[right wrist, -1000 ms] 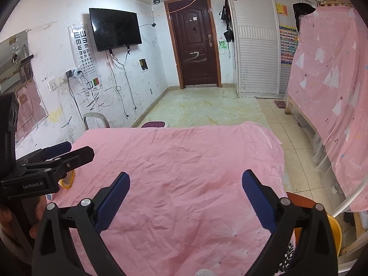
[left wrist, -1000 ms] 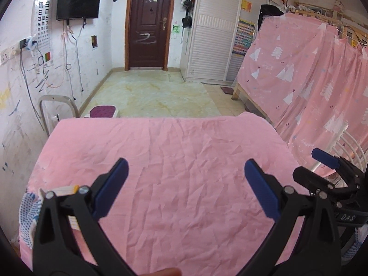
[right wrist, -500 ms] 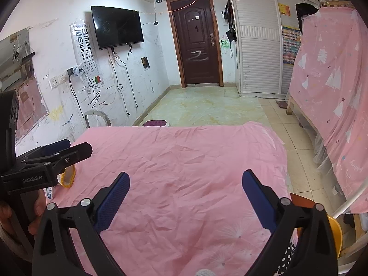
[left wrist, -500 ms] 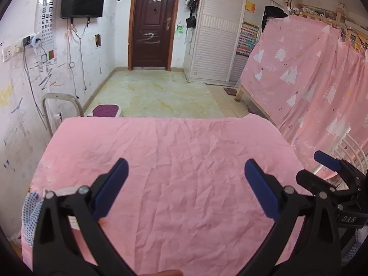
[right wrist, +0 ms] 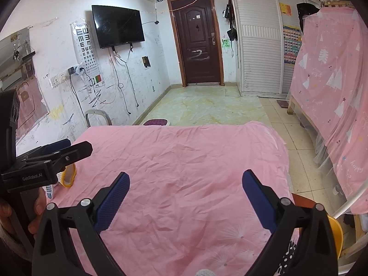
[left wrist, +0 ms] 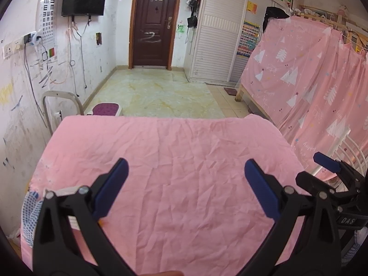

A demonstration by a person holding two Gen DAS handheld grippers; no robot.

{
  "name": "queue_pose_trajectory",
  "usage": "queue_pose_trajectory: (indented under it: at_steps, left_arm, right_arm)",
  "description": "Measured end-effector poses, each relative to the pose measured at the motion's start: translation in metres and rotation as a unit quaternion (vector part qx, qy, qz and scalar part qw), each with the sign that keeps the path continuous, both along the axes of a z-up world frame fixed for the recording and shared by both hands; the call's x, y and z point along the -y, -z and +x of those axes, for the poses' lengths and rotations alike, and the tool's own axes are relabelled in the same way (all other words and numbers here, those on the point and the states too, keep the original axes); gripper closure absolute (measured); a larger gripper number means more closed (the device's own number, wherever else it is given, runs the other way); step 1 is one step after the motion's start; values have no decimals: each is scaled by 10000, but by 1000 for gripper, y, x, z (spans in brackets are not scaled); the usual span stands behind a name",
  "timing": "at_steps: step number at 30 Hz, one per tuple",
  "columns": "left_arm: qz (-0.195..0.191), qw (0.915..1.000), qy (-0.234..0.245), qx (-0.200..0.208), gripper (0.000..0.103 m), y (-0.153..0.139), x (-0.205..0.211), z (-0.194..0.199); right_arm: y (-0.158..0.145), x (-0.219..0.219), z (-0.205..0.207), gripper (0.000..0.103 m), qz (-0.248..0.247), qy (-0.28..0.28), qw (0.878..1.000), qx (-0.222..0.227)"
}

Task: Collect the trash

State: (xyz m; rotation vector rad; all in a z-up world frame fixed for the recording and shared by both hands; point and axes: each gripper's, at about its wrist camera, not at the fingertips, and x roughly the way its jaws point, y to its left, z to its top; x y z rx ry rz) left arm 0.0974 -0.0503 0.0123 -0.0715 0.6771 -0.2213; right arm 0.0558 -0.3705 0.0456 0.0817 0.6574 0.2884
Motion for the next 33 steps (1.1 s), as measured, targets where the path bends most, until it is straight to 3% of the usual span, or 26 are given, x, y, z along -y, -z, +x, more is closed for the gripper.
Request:
queue_pose_trajectory:
  at_steps: [33]
  left_arm:
    - [12, 10000, 34, 43, 6, 5, 4, 4]
  right_arm:
    - [7, -8, 3, 13, 23, -8, 10000, -65]
